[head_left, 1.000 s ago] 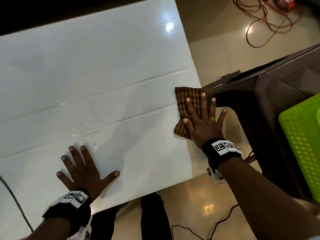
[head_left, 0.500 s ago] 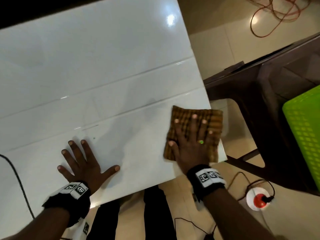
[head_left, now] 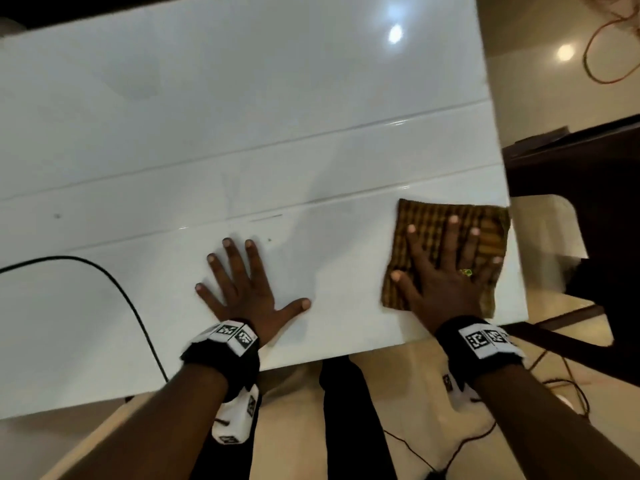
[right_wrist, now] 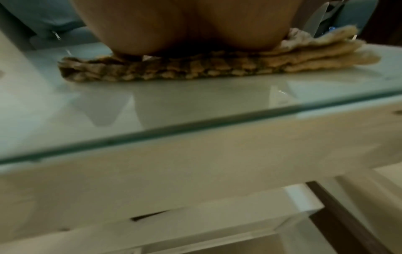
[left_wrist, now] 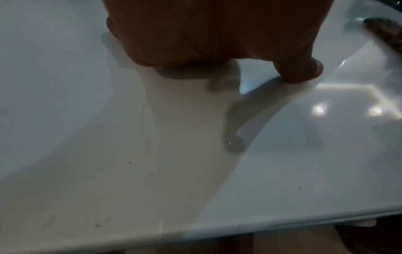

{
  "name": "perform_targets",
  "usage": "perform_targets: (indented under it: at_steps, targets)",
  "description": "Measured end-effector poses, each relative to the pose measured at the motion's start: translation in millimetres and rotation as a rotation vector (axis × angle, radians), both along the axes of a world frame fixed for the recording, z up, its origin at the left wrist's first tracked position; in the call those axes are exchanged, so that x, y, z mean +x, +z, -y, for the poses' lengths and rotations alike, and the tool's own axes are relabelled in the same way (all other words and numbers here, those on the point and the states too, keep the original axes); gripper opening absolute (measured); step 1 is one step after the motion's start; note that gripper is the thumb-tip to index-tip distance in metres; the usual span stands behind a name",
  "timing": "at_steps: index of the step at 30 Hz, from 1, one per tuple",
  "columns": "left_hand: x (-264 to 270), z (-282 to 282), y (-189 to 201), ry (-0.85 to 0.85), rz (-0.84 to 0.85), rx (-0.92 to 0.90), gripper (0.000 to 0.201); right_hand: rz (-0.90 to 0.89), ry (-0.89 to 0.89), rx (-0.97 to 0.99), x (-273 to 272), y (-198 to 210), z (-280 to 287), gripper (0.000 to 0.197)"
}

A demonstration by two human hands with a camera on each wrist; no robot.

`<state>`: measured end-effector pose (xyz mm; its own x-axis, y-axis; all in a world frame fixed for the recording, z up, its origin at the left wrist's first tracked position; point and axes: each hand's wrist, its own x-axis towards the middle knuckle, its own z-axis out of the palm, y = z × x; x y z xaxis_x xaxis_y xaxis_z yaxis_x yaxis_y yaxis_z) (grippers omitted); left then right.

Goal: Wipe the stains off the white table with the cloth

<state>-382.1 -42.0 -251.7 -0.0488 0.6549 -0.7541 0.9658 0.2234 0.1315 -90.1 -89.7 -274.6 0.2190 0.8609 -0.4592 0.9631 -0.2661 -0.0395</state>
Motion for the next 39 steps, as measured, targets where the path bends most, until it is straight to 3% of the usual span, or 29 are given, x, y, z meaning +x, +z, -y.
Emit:
perform_targets:
  at_steps: [3,7,10,14,17,25,29,33,36,39]
  targets:
    - [-13,4,1,-0.047,0.064,0.033,0.13,-0.044,0.085,0.018,-79,5,1,0.078]
    - [-75,16,12,-0.016,0.139,0.157,0.103,-0.125,0.224,0.011,-195,7,4,0.071]
    - [-153,27,10,0.085,0.034,0.191,0.096,-0.065,0.223,0.011,-185,5,3,0.076]
    - [-256,45,6,0.254,-0.142,0.172,0.108,0.042,-0.037,-0.067,-133,13,-7,0.077]
    - [-307,59,3,0.302,-0.169,0.142,0.116,0.023,-0.064,-0.119,-164,17,-14,0.078]
    - [-350,82,0,0.478,-0.093,0.204,0.127,-0.133,0.384,-0.015,-412,5,2,0.077]
    - [-384,98,2,0.7,-0.135,0.212,0.144,-0.065,0.381,-0.056,-386,6,-2,0.077]
    - [-405,108,-4,0.749,-0.102,0.169,0.15,-0.017,0.236,-0.102,-358,13,-4,0.076]
    - [-411,111,-5,0.891,0.045,0.244,0.141,-0.045,0.204,-0.103,-403,9,3,0.078]
    - [-415,113,-4,0.964,0.133,0.312,0.115,-0.125,0.435,-0.005,-484,2,10,0.078]
